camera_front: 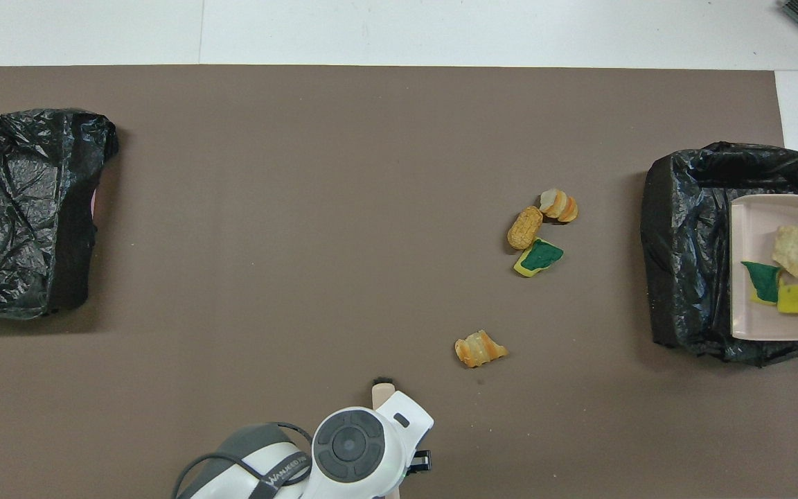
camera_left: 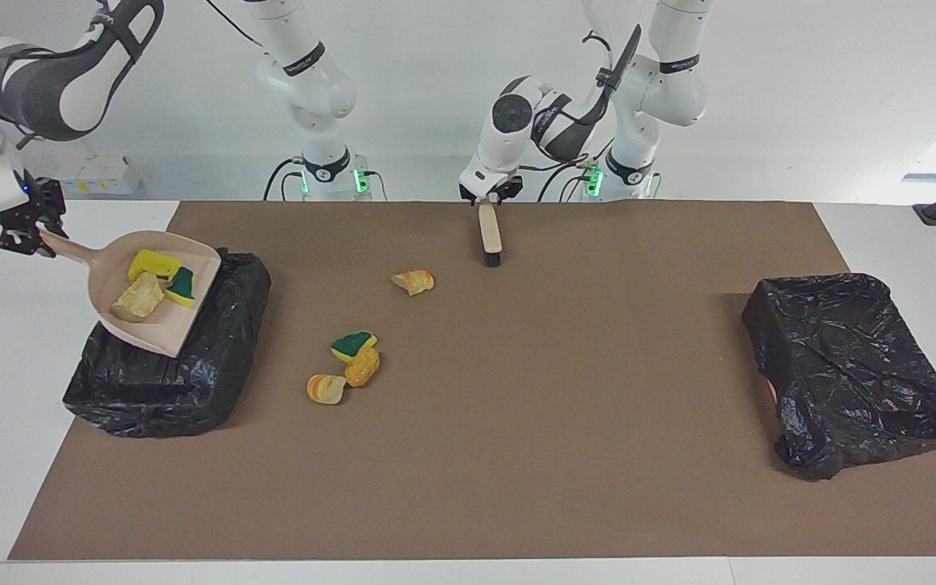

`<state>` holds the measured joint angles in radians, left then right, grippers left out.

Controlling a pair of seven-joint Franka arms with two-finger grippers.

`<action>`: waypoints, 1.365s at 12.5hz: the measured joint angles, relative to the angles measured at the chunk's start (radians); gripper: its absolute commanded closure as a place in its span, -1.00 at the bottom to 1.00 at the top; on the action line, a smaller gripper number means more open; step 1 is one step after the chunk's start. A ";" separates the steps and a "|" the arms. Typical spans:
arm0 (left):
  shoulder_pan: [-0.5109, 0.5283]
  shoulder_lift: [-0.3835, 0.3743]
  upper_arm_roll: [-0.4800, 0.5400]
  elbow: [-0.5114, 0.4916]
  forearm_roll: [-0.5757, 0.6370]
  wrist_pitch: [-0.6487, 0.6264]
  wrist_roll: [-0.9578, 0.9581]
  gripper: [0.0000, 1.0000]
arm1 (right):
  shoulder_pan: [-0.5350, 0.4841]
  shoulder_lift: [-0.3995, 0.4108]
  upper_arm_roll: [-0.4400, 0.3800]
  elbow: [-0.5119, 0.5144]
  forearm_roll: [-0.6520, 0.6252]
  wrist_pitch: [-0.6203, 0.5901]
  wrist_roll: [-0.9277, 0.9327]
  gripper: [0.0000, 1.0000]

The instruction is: Sweep and dump trash in bin

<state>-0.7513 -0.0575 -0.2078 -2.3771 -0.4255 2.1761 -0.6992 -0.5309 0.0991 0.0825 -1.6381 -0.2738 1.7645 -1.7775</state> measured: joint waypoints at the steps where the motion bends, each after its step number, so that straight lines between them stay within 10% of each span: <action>1: 0.035 0.008 0.003 0.031 0.008 0.000 0.032 -1.00 | 0.016 -0.015 0.004 0.000 -0.054 0.000 0.034 1.00; 8: 0.302 0.174 0.012 0.366 0.463 -0.026 0.071 -1.00 | 0.215 -0.037 0.013 -0.011 -0.418 -0.040 0.384 1.00; 17: 0.667 0.189 0.022 0.768 0.550 -0.325 0.407 -1.00 | 0.290 -0.074 0.033 0.005 -0.503 -0.040 0.395 1.00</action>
<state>-0.0846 0.1314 -0.1859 -1.6093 0.1241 1.8513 -0.2923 -0.2408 0.0248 0.1155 -1.6335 -0.7766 1.7240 -1.3824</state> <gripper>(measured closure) 0.000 0.665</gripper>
